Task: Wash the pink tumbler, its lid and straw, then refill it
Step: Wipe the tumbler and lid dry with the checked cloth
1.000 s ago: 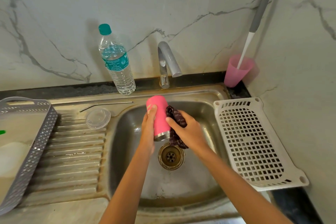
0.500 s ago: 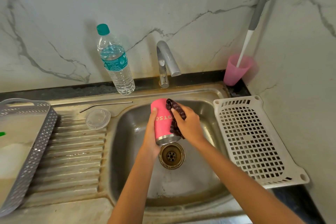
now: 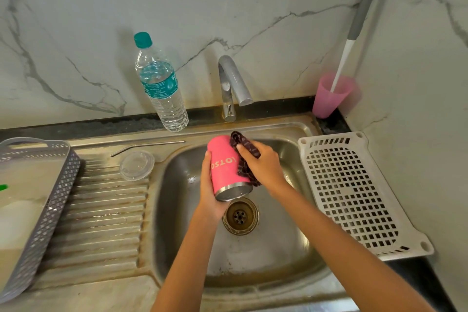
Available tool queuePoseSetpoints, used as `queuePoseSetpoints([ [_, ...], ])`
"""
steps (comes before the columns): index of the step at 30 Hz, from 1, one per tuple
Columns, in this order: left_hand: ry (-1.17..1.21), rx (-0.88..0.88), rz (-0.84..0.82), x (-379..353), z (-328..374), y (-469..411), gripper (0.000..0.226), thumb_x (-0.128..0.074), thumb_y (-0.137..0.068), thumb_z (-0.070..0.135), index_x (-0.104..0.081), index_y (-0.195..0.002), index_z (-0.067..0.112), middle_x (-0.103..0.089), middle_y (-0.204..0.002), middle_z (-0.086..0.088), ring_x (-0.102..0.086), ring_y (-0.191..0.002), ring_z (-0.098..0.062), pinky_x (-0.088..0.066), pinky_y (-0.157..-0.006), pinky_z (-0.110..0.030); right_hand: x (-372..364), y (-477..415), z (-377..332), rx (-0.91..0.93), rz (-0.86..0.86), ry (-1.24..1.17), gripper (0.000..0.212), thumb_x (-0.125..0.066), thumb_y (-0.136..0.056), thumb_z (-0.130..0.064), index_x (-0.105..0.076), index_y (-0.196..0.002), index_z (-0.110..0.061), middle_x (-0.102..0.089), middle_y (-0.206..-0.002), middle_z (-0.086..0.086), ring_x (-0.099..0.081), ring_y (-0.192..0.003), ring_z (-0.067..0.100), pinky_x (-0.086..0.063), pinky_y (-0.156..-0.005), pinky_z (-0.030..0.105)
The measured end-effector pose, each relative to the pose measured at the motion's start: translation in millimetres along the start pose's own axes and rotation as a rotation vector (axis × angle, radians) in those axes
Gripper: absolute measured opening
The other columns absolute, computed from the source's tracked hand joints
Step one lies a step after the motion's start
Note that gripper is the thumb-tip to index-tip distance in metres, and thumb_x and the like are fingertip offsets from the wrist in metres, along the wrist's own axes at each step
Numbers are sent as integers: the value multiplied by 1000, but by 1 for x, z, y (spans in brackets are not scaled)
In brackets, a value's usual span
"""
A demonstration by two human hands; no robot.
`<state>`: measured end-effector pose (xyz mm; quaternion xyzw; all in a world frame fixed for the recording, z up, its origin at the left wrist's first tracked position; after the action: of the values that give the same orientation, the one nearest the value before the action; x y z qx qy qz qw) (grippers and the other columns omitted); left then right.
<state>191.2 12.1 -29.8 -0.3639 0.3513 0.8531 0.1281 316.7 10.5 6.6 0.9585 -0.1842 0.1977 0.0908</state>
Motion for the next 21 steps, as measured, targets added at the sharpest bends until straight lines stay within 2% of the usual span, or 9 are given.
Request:
queuePoseSetpoints([
  [4, -86, -14, 49, 12, -1, -3, 57, -44, -93, 59, -60, -121, 12, -73, -98, -14, -72, -85, -26, -60, -70, -40, -1, 27, 1, 165, 82, 78, 33, -66, -89, -32, -67, -120, -21, -66, -107, -5, -61, -91, 6, -49, -83, 18],
  [7, -281, 11, 87, 14, 4, -3, 48, -43, -97, 53, -61, -116, 13, -75, -88, -11, -73, -77, -22, -60, -63, -34, -2, 30, 5, 192, 101, 129, 34, -66, -88, -32, -66, -122, -25, -64, -111, -5, -61, -94, 6, -52, -84, 23],
  [9, -393, 27, 142, 13, 11, -4, 44, -47, -96, 53, -63, -112, 15, -76, -85, -9, -73, -76, -22, -59, -66, -35, -5, 33, 6, 213, 85, 189, 36, -66, -88, -32, -64, -124, -28, -61, -116, -7, -59, -98, 5, -52, -87, 24],
  [12, -469, -13, 189, 9, 14, -5, 62, -60, -86, 61, -58, -126, 15, -72, -107, -16, -72, -91, -29, -59, -70, -40, -14, 40, 5, 253, 61, 272, 41, -64, -89, -29, -60, -129, -31, -55, -124, -8, -55, -106, 8, -46, -89, 19],
  [14, -423, -36, 177, 6, 11, -4, 67, -61, -85, 58, -53, -134, 12, -68, -116, -19, -72, -93, -29, -59, -66, -37, -15, 34, 0, 264, 83, 306, 39, -64, -89, -30, -61, -128, -31, -56, -122, -8, -55, -107, 11, -47, -89, 22],
  [18, -282, 31, 46, -2, 2, -1, 53, -54, -90, 54, -60, -125, 13, -72, -105, -17, -71, -89, -30, -60, -78, -44, -6, 4, -6, 143, 121, 187, 32, -60, -92, -36, -65, -121, -27, -63, -115, -4, -60, -102, 13, -49, -90, 29],
  [21, -195, 19, 55, 0, 2, 1, 51, -53, -93, 53, -57, -124, 12, -74, -97, -16, -72, -84, -29, -60, -72, -44, -4, -5, 1, -8, 47, 52, 33, -57, -93, -40, -66, -118, -21, -68, -106, 1, -64, -100, 17, -51, -91, 35],
])
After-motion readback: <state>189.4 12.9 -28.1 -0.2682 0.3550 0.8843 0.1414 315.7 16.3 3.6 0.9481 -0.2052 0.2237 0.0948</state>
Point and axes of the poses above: each hand's wrist, its own y-axis away from the middle knuckle, its own x-axis out of the back of the hand, z = x × y, the point moved 4 cm from there along -y, towards the middle knuckle
